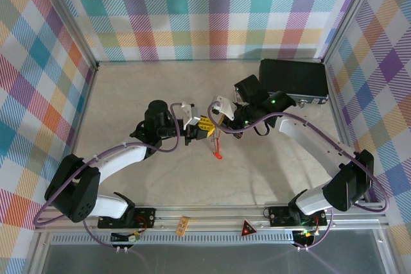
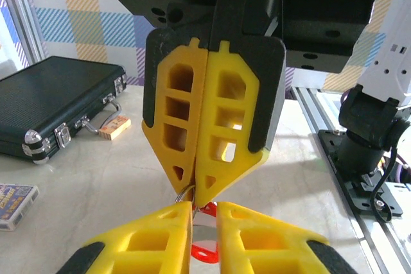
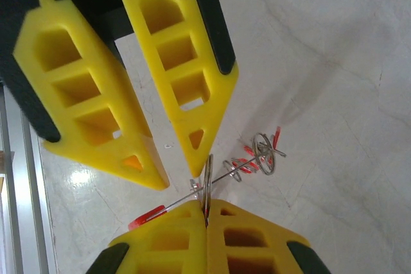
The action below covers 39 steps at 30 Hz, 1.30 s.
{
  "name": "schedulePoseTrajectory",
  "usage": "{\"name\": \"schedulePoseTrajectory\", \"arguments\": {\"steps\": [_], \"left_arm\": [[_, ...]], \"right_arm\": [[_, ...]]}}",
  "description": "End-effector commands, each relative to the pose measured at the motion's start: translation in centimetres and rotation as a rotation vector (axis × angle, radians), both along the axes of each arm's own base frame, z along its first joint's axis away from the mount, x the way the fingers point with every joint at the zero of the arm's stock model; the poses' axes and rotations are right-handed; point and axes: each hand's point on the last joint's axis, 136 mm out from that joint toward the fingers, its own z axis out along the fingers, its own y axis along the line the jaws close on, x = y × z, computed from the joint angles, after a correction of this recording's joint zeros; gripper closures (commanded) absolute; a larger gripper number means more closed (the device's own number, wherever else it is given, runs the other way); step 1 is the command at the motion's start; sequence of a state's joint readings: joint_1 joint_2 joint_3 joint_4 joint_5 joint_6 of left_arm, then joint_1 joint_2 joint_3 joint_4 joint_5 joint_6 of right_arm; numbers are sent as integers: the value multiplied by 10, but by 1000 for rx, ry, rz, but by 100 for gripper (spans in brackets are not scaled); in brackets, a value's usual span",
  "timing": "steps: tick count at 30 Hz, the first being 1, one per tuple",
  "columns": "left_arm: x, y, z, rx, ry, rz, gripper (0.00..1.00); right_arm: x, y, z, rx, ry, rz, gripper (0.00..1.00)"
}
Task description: Put the keys on the keyring
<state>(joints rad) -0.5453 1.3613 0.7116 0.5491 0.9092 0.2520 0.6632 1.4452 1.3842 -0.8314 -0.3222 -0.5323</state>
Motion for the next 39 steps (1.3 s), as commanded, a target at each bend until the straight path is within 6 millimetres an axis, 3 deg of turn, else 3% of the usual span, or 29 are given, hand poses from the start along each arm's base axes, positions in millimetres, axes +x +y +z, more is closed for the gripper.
{"name": "schedulePoseTrajectory", "arguments": {"steps": [1, 14, 18, 25, 34, 39], "left_arm": [[-3, -6, 9, -10, -31, -39, 83], [-6, -10, 9, -11, -35, -56, 86], [-7, -11, 8, -7, -33, -63, 100], [-7, -10, 11, -16, -52, -57, 100], [3, -9, 31, -139, -96, 16, 100], [6, -12, 35, -169, -66, 5, 100]], "right_arm": [[-3, 11, 13, 43, -12, 40, 100], [-6, 14, 10, 37, -12, 53, 100], [-6, 14, 10, 38, -12, 54, 100], [-6, 10, 11, 42, -23, 23, 100], [-2, -8, 29, 201, -101, -143, 67], [-3, -19, 30, 313, -135, -215, 78]]}}
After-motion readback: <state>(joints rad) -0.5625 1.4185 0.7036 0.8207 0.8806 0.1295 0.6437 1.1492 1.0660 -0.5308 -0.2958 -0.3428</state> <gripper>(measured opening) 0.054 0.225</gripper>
